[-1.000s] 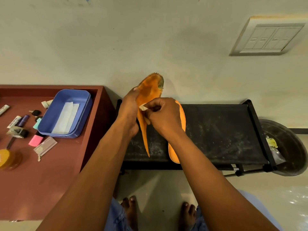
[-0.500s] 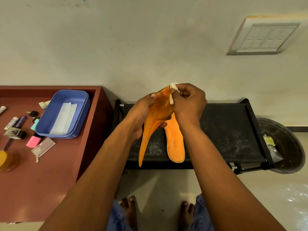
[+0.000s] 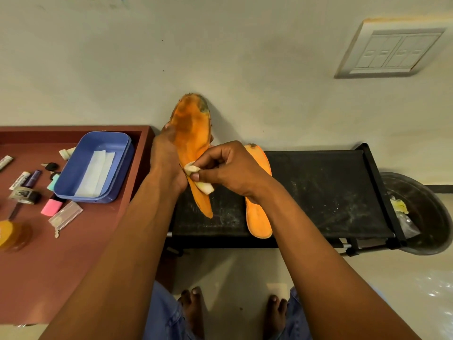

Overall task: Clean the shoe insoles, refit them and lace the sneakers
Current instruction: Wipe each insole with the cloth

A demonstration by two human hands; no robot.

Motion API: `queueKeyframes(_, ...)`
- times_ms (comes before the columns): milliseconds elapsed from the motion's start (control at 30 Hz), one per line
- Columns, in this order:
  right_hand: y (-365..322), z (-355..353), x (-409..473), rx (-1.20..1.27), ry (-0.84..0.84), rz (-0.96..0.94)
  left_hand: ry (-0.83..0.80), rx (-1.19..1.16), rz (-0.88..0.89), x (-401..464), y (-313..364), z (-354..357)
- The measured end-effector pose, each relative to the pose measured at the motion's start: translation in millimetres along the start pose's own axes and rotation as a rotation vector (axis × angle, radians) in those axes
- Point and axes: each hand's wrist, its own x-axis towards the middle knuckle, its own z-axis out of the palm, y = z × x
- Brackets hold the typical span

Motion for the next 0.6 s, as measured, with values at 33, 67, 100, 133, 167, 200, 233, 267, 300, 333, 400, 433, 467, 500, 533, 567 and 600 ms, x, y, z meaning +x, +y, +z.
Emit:
queueKeyframes(33, 0, 1, 0, -0.003, 0.015, -0.004, 0.002, -0.011, -0.004, 0, 0, -1)
queueKeyframes(67, -1, 2, 0, -0.010, 0.045, -0.008, 0.002, -0.018, 0.003, -1, 1, -1)
queueKeyframes(100, 0, 4, 1, -0.020, 0.092, -0.010, -0.003, -0.018, 0.012, -1, 0, 0)
queueKeyframes(133, 1, 6, 3, -0.037, 0.154, -0.002, -0.014, -0.015, 0.015, -2, -2, 1)
queueKeyframes(167, 2, 7, 4, -0.057, 0.226, 0.017, -0.034, -0.003, 0.009, -3, -5, 3)
queueKeyframes(200, 4, 7, 5, -0.080, 0.297, 0.042, -0.050, 0.020, -0.005, -4, -9, 6)
queueKeyframes(233, 6, 6, 6, -0.103, 0.361, 0.063, -0.065, 0.046, -0.020, -6, -12, 9)
queueKeyframes(267, 8, 5, 8, -0.127, 0.419, 0.076, -0.078, 0.070, -0.033, -7, -15, 12)
queueKeyframes(300, 9, 3, 8, -0.147, 0.476, 0.081, -0.092, 0.090, -0.043, -8, -18, 14)
queueKeyframes(333, 9, 1, 8, -0.168, 0.533, 0.078, -0.110, 0.106, -0.052, -8, -21, 16)
queueKeyframes(400, 10, -4, 7, -0.220, 0.663, 0.061, -0.139, 0.143, -0.068, -8, -24, 17)
queueKeyframes(433, 10, -6, 6, -0.243, 0.727, 0.052, -0.151, 0.167, -0.072, -8, -26, 18)
queueKeyframes(467, 10, -9, 5, -0.261, 0.784, 0.043, -0.162, 0.190, -0.072, -7, -27, 17)
queueKeyframes(500, 9, -12, 4, -0.266, 0.827, 0.037, -0.173, 0.204, -0.068, -7, -28, 17)
queueKeyframes(533, 9, -14, 3, -0.255, 0.850, 0.037, -0.182, 0.211, -0.057, -6, -28, 17)
queueKeyframes(567, 8, -17, 2, -0.233, 0.853, 0.044, -0.188, 0.208, -0.042, -6, -28, 18)
queueKeyframes(600, 7, -17, 1, -0.198, 0.830, 0.053, -0.185, 0.193, -0.025, -7, -27, 18)
